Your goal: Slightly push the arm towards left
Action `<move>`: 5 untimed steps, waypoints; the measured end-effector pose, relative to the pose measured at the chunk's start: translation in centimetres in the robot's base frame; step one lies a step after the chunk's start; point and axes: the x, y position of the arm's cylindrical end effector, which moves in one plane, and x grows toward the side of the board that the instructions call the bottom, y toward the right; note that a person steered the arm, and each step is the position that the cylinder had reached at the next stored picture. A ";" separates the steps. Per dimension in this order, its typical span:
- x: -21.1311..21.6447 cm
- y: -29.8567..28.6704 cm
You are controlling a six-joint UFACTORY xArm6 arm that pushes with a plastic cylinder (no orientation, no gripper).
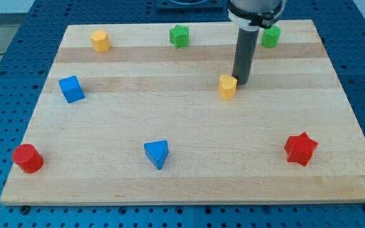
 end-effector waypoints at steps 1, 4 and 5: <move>0.4 0.1; 3.8 -8.6; 2.5 -13.5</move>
